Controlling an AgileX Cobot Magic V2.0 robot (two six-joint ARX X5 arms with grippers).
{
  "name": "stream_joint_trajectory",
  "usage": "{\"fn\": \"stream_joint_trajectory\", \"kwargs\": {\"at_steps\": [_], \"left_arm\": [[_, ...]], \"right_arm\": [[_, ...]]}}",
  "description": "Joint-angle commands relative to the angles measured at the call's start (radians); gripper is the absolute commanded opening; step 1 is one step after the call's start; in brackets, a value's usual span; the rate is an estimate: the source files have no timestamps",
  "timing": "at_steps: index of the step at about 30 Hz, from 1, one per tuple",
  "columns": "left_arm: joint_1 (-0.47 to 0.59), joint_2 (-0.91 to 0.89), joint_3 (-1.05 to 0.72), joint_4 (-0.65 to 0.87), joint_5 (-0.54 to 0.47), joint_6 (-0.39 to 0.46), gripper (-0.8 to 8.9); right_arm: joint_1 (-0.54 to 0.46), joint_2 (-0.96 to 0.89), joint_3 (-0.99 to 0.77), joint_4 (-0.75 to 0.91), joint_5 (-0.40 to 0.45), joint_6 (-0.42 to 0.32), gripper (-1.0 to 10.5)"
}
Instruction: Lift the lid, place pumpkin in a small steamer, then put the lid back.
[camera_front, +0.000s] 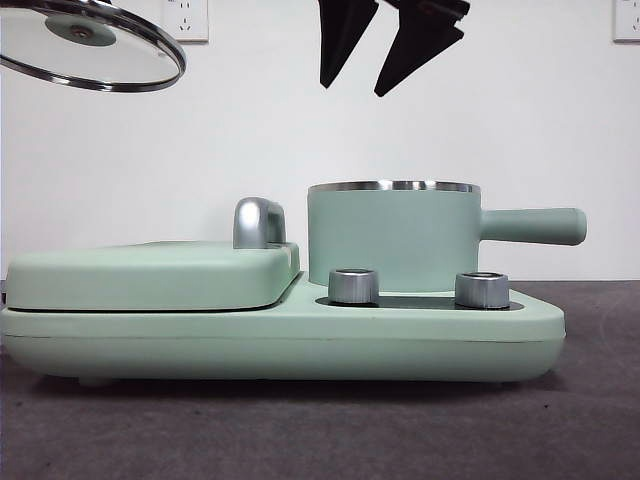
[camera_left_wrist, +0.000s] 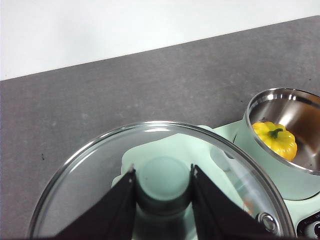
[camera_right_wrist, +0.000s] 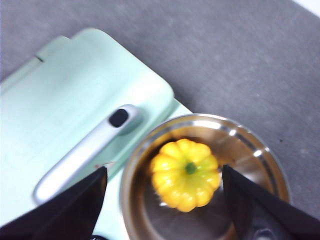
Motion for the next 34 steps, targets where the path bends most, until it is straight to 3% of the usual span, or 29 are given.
{"fn": "stream_joint_trajectory", "kwargs": {"at_steps": [1,7,16,24,34], "left_arm": [[-0.002,0.005,0.018,0.027,-0.003,-0.008,0.1],[-0.002,0.004,0.018,0.027,-0.003,-0.007,0.1],[-0.003,0.005,0.018,0.028,-0.002,-0.007,0.1],[-0.012,0.015,0.018,0.049,0.117,-0.007,0.1],[-0.112,0.126,0.018,0.2,0.121,-0.007,0.1]], "right_arm": [[0.021,-0.071,-0.098,0.085,0.024,0.024,3.5],[0.04,-0.259,-0.362,0.226,0.05,0.025,3.5],[0.039,-0.546,-0.659,0.269,0.059,0.024,3.5],[0.039,-0.813,-0.8,0.264,0.116,0.045,3.5],[0.039,-1.043,-0.838,0.11,0.162,0.043,3.5]]}}
